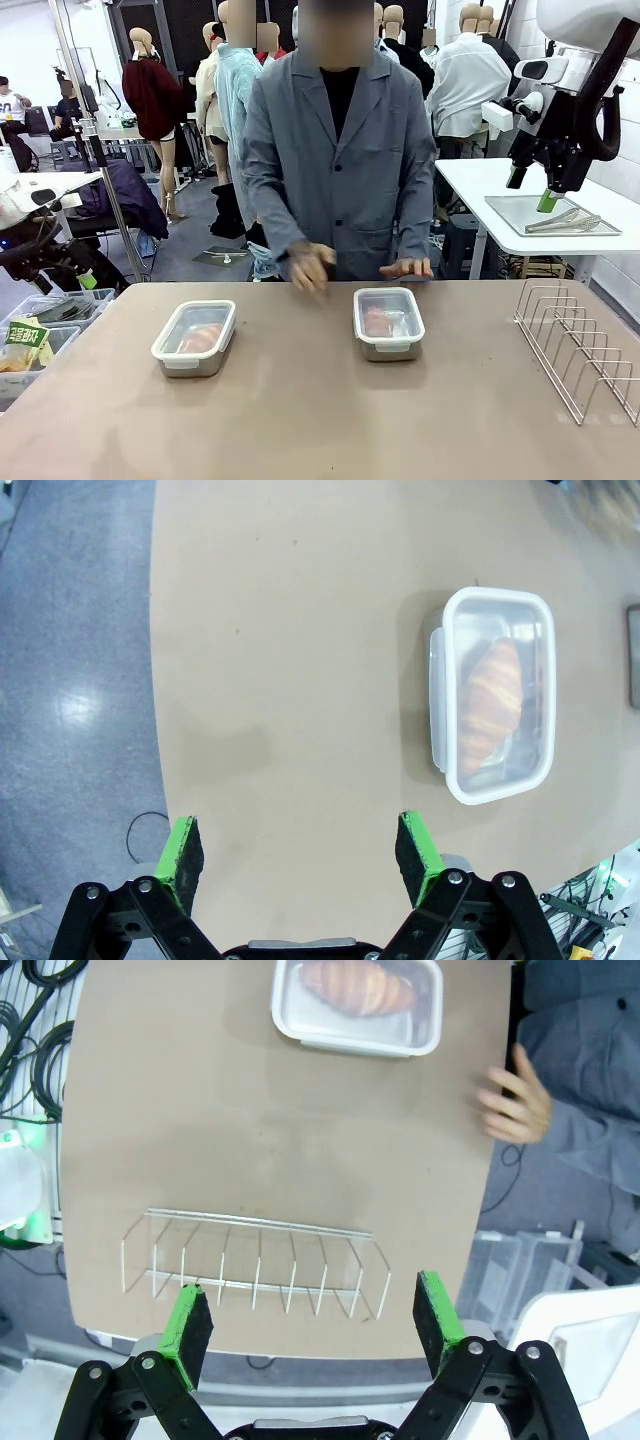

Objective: Place the bread in airtight containers.
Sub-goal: Release when the human grabs the Airtight Container lid.

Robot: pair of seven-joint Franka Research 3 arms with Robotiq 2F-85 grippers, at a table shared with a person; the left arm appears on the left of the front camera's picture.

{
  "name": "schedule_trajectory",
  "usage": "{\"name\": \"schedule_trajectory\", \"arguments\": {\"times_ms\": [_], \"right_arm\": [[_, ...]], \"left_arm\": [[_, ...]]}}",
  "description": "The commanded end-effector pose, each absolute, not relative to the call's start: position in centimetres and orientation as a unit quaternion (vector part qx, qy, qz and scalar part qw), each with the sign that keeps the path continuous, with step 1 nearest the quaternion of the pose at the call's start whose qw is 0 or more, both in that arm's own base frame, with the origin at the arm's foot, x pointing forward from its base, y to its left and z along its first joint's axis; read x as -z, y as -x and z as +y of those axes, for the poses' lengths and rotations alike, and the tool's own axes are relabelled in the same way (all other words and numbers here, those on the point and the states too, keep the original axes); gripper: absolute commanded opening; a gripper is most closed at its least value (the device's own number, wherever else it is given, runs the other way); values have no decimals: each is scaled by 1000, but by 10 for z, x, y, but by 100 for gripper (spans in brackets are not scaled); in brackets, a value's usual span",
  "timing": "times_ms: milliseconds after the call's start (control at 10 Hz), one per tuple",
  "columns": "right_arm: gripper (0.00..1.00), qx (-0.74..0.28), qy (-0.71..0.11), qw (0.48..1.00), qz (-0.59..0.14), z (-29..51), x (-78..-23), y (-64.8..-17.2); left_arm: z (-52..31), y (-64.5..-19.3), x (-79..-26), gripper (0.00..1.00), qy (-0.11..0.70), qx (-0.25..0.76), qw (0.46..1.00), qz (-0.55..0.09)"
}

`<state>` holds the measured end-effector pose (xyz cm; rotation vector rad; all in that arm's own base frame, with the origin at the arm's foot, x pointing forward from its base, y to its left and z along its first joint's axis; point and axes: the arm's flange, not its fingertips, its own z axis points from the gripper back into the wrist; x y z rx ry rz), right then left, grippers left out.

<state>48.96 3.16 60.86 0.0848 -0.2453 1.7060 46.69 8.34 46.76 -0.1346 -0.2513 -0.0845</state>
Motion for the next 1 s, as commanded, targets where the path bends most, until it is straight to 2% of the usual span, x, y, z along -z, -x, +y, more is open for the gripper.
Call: {"name": "schedule_trajectory", "arguments": {"times_ms": [0,900], "right_arm": [[100,-753,-46,648,-106,32,-612,-492],[100,-753,-46,648,-106,32,-612,-492]], "left_arm": [[84,-466,-468,100,56,38,990,-123],[84,-466,-468,100,56,38,990,-123]]}}
